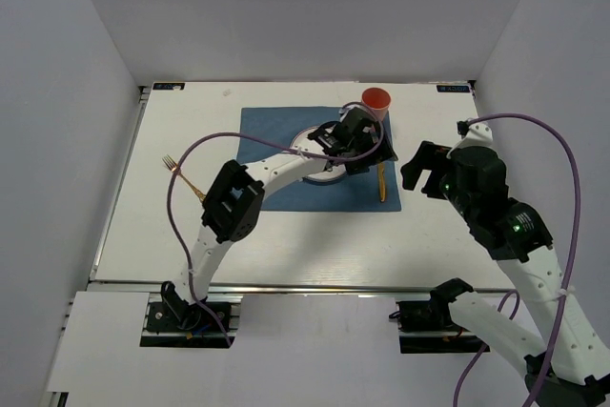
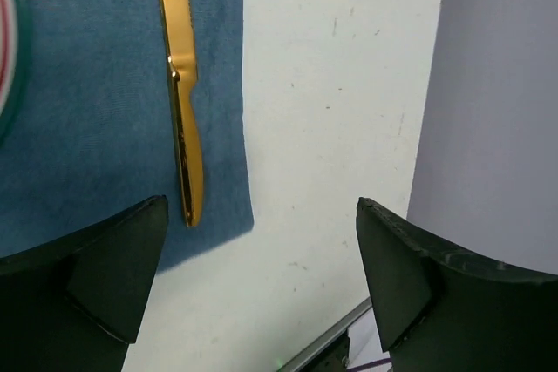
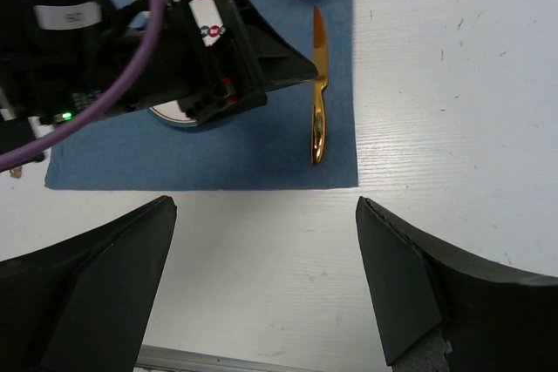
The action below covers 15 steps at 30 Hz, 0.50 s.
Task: Set the dinner table for one person
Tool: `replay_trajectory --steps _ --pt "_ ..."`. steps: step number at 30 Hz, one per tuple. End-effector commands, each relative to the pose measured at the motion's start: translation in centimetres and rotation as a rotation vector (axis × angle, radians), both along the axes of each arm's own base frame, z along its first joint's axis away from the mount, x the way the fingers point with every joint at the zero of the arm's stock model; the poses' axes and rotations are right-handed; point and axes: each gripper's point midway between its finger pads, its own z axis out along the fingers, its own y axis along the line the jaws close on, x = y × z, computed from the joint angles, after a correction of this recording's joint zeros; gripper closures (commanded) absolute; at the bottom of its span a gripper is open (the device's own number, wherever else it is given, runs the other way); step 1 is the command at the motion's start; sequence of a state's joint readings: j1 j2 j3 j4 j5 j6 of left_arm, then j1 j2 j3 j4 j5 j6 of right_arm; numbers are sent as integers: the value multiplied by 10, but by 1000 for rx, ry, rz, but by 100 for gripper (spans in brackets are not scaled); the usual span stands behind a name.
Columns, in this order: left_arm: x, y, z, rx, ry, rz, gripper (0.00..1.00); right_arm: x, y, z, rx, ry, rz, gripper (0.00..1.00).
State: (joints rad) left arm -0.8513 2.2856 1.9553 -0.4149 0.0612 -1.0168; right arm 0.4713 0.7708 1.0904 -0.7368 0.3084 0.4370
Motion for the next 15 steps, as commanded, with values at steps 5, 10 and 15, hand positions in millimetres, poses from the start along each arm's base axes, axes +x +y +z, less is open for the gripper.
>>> replay_trajectory --steps 5,10,15 --pt "19 131 92 139 -117 354 2 -4 2 35 38 -113 38 11" --pt "20 322 98 447 -120 787 2 -5 18 18 41 -95 134 11" --pt "18 468 52 539 124 954 2 -2 40 6 80 -75 229 11"
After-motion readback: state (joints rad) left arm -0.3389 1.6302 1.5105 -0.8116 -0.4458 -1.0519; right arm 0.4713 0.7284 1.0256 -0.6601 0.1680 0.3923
